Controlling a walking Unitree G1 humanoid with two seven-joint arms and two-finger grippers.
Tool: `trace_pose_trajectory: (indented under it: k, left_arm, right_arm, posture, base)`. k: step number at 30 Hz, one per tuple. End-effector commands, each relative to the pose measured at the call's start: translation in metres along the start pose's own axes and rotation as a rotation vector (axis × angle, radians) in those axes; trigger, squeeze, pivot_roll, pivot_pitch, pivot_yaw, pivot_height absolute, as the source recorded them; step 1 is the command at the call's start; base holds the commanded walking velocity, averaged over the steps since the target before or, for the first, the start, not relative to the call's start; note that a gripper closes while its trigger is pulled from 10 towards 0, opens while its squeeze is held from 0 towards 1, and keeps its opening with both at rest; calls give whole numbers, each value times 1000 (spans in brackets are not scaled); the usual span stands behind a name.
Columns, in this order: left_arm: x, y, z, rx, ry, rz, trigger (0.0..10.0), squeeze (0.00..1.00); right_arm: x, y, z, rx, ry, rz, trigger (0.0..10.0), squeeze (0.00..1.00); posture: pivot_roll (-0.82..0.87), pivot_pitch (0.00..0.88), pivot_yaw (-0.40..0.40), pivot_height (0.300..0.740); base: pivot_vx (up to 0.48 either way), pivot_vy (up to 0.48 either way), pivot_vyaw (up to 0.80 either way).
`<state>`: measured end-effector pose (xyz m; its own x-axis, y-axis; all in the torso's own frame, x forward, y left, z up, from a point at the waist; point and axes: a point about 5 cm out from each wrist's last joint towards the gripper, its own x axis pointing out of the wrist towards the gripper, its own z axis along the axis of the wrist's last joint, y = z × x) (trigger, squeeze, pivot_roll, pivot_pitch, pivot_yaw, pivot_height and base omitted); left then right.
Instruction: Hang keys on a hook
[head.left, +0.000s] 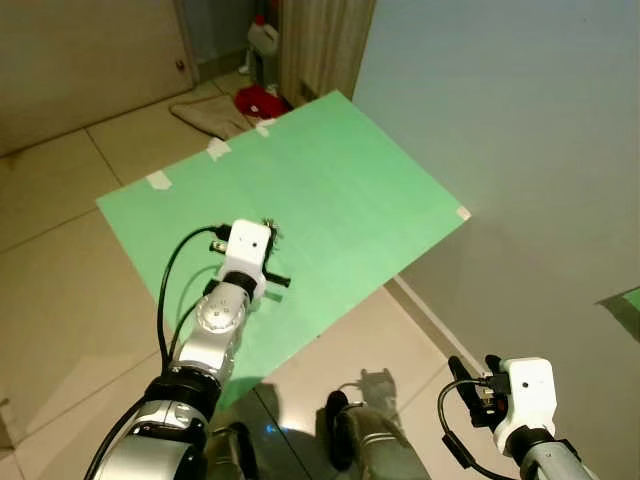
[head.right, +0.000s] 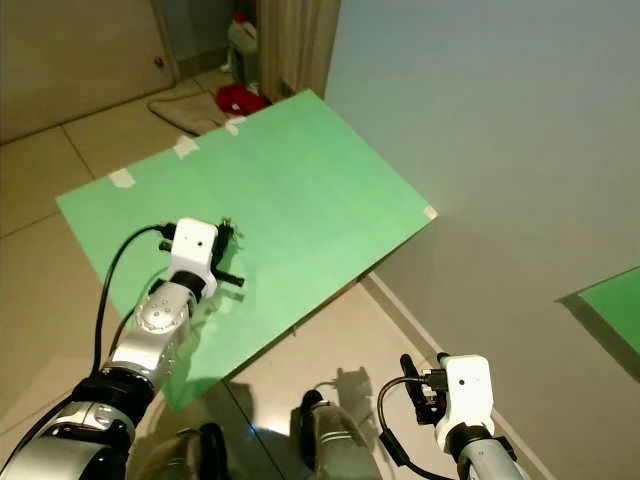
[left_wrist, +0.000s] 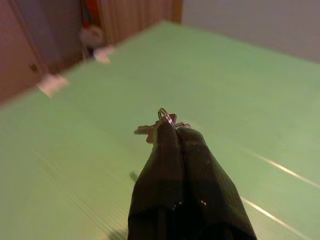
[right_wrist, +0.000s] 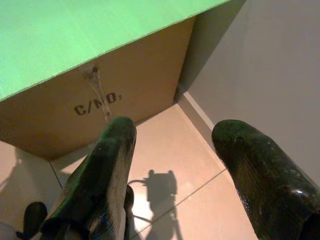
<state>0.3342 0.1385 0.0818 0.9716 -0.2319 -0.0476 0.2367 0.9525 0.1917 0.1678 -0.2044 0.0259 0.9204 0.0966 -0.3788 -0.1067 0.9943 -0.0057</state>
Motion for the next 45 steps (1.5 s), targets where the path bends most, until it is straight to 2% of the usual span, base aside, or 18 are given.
trace_pose_trajectory:
  k: [1, 2, 5, 7, 10, 12, 13, 14, 19, 21, 23, 26, 28, 32, 33, 37, 41, 45]
  left_arm:
    - [-1, -4, 5, 21, -26, -36, 0, 0]
    - [-1, -2, 14, 47, -68, -48, 0, 0]
    - [-3, -1, 24, -20, -94, -80, 0, 0]
    - [-8, -1, 28, -23, -109, -101, 0, 0]
    - [-24, -1, 19, -16, -71, -120, 0, 0]
    - [-27, -1, 15, -17, -57, -122, 0, 0]
    - [-38, 0, 7, -12, -30, -130, 0, 0]
    - [-38, 0, 7, -12, -30, -130, 0, 0]
    - [-63, -4, -4, -60, -1, -104, 0, 0]
    - [-66, -5, -4, -59, -8, -92, 0, 0]
    - [-79, -6, 3, -3, -63, -105, 0, 0]
    - [-92, 5, 11, -57, -75, -24, 0, 0]
    - [-92, 4, 10, -77, -59, -27, 0, 0]
    - [-81, 2, 2, -164, -2, -4, 0, 0]
    - [-76, 3, 2, -178, 3, 5, 0, 0]
    - [-74, 2, 5, -174, -1, -14, 0, 0]
    - [-63, -5, 9, -153, -4, -59, 0, 0]
    - [-59, -3, 7, -118, 11, -32, 0, 0]
  right_arm:
    - [-1, -3, -7, 0, 21, -22, 10000, 0]
    - [6, -2, -4, 4, 3, -24, 10000, 0]
    - [19, 3, 4, 4, -44, -29, 10000, 0]
    - [27, 5, 11, -2, -88, -36, 10000, 0]
    - [38, 9, 23, -2, -159, -47, 10000, 0]
    - [40, 9, 24, 3, -163, -56, 10000, 0]
    - [44, 5, 27, 33, -185, -88, 10000, 0]
    - [44, 5, 27, 33, -185, -88, 10000, 0]
    - [45, 4, 43, 56, -276, -104, 10000, 0]
    - [44, 4, 47, 60, -295, -107, 10000, 0]
    - [40, 2, 58, 59, -343, -112, 10000, 0]
    - [32, -7, 73, 69, -408, -158, 10000, 0]
    - [30, -9, 77, 90, -425, -174, 10000, 0]
    - [32, -2, 77, 82, -430, -148, 10000, 0]
    - [32, 1, 77, 132, -431, -157, 10000, 0]
    - [28, 7, 74, 197, -419, -156, 10000, 0]
    - [27, 19, 60, 198, -377, -140, 10000, 0]
    - [28, 19, 60, 191, -377, -141, 10000, 0]
  posture:
    - [-234, 160, -59, 740]
    - [-224, 142, -48, 740]
    - [-201, 96, -18, 740]
    - [-190, 69, -1, 740]
    - [-176, 20, 30, 740]
    - [-172, 4, 38, 740]
    - [-165, 0, 49, 740]
    - [-165, 0, 49, 740]
    - [-159, 0, 47, 740]
    - [-160, 0, 44, 740]
    - [-172, 0, 38, 740]
    - [-168, 0, 31, 740]
    - [-157, 0, 34, 740]
    - [-168, 0, 39, 740]
    - [-170, 0, 43, 740]
    - [-173, 0, 47, 740]
    - [-177, 0, 62, 740]
    - [-177, 0, 63, 740]
  base:
    - [0, 0, 0]
    - [0, 0, 0]
    - [0, 0, 0]
    - [0, 0, 0]
    - [0, 0, 0]
    - [0, 0, 0]
    - [0, 0, 0]
    - [0, 0, 0]
    - [0, 0, 0]
    - [0, 0, 0]
    - [0, 0, 0]
    - [0, 0, 0]
    - [0, 0, 0]
    - [0, 0, 0]
    - [0, 0, 0]
    - [0, 0, 0]
    - [0, 0, 0]
    - [0, 0, 0]
